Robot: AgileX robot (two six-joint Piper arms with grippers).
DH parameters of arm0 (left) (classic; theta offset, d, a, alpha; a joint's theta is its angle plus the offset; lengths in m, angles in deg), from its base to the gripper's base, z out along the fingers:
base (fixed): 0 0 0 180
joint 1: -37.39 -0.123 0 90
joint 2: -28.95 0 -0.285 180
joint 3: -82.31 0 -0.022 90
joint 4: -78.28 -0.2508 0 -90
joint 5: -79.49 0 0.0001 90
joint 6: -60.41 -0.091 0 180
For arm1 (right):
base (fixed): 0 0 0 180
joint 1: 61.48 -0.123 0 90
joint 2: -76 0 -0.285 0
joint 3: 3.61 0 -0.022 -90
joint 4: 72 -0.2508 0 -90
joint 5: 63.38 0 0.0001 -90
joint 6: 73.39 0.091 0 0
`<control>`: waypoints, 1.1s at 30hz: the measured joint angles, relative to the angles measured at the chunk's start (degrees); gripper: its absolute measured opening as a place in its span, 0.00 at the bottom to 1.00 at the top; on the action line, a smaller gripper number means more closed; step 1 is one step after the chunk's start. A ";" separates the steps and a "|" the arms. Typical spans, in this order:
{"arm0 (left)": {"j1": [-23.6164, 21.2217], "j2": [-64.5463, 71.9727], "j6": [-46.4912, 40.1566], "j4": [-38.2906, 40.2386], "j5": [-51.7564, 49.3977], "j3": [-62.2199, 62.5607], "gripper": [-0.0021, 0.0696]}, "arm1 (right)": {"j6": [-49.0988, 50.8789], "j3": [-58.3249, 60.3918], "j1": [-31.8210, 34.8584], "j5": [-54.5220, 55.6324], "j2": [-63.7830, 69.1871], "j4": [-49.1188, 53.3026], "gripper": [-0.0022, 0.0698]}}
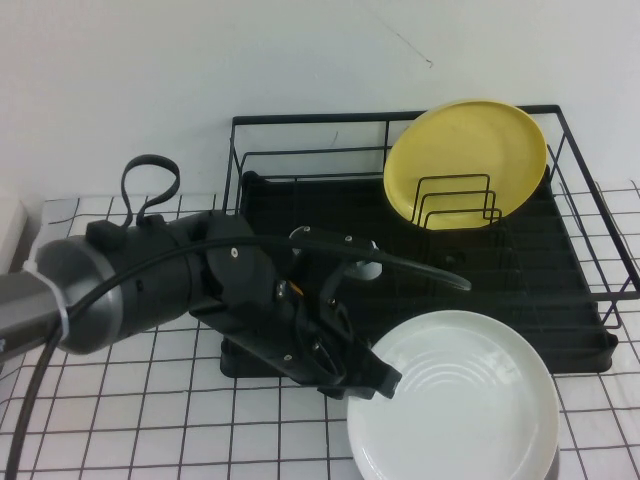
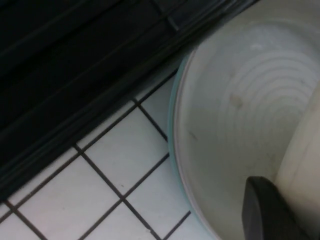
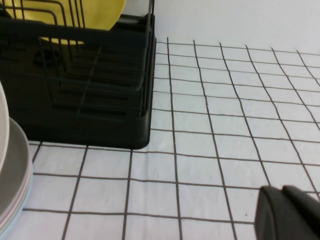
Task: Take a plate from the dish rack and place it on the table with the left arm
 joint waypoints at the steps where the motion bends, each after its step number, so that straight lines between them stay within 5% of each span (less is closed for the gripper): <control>1: 0.00 0.55 0.00 -0.12 0.02 0.00 0.08 | 0.00 0.00 0.00 0.00 0.00 0.00 0.03; 8: 0.13 1.45 -1.92 -0.01 0.43 0.00 0.14 | 0.00 0.00 0.00 0.00 0.00 0.00 0.03; 15: 0.13 1.45 -2.66 -0.01 -1.07 0.00 0.60 | 0.00 0.00 0.00 0.00 0.00 0.00 0.03; 19: 0.13 1.45 -2.66 -0.01 -1.75 0.00 0.69 | 0.00 0.00 0.00 0.00 0.00 0.00 0.03; 23: 0.13 -1.35 -0.48 -1.97 -1.64 0.00 0.58 | 0.00 0.00 0.00 0.00 0.00 0.00 0.03; 29: 0.27 -8.98 5.78 -12.28 -1.55 0.00 0.15 | 0.00 0.00 0.00 0.00 0.00 0.00 0.03; 33: 0.37 -16.25 7.65 -17.19 -1.55 0.00 0.05 | 0.00 0.00 0.00 0.00 0.00 0.00 0.03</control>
